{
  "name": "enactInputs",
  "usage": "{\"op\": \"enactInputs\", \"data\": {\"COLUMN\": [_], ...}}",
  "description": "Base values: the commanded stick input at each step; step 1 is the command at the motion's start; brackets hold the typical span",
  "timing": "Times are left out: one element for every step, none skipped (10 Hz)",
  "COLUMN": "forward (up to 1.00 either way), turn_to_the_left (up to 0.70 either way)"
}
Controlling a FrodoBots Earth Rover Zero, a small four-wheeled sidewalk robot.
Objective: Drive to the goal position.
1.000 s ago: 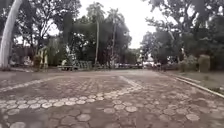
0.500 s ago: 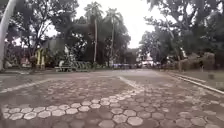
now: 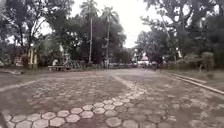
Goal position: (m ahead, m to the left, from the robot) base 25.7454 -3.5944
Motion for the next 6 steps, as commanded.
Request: {"op": "enactInputs", "data": {"forward": [0.68,0.70,0.70,0.70,0.70,0.70], "turn_to_the_left": [-0.14,-0.14,-0.14,-0.11,-0.05,0.00]}}
